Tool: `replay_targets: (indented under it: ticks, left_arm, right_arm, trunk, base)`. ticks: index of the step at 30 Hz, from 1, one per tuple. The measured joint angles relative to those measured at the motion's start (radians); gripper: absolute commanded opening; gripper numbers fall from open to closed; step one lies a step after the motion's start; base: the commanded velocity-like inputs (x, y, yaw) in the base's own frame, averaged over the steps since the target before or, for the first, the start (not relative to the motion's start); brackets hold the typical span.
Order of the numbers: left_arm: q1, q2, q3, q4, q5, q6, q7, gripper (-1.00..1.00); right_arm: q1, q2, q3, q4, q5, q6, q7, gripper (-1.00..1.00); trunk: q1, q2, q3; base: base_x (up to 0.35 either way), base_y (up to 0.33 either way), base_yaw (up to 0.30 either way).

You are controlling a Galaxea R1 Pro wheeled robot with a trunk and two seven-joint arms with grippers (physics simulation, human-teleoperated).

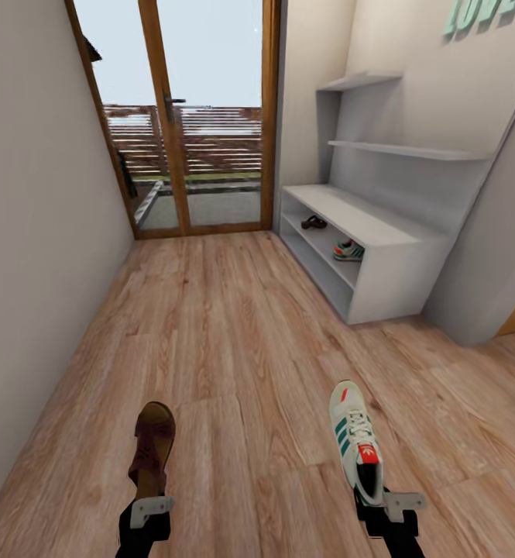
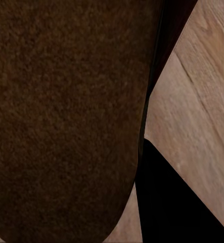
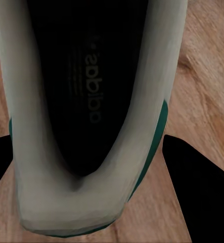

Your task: Pick up the two gym shoes and the two sandals from the corridor floor and place them onto the hallstand (shoe rack) in the corridor, making sure they are on the rack and not on the floor. Arrange them so the two gym shoes are next to each other and the two sandals are next to each other.

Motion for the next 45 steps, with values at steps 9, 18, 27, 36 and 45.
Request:
replay_targets:
  ticks: [9,18,27,36,45]
  left_arm:
    - [0.001,-0.001,-0.001,-0.001,0.000,-0.002,0.000,-1.00]
    - [0.002,-0.001,-0.003,0.000,0.001,-0.003,0.000,-1.00]
    - [0.002,-0.002,-0.006,0.000,0.000,-0.003,0.000,-1.00]
    - [0.002,-0.001,-0.006,0.000,0.000,-0.004,0.000,-1.00]
    - [0.002,-0.001,-0.005,0.000,0.000,-0.003,-0.001,-1.00]
  right_arm:
    - [0.000,0.001,0.000,0.018,-0.002,0.000,-0.001,-1.00]
    - [0.000,0.001,0.000,0.020,-0.002,-0.001,-0.001,-1.00]
    - [0.000,0.002,0.000,0.022,-0.002,-0.002,-0.005,-1.00]
    - [0.000,0.002,0.000,0.025,-0.003,-0.002,-0.006,-1.00]
    - [0.000,0.001,-0.001,0.044,-0.003,-0.002,-0.006,-1.00]
  trunk:
    - [0.000,0.000,0.000]
    - [0.000,0.000,0.000]
    - [0.000,0.000,0.000]
    - [0.000,0.000,0.000]
    - [0.000,0.000,0.000]
  base:
    - [0.339,0.014,0.000]
    - [0.337,0.101,0.006]
    - [0.333,0.129,0.200]
    - [0.331,0.131,0.045]
    - [0.330,0.131,0.001]
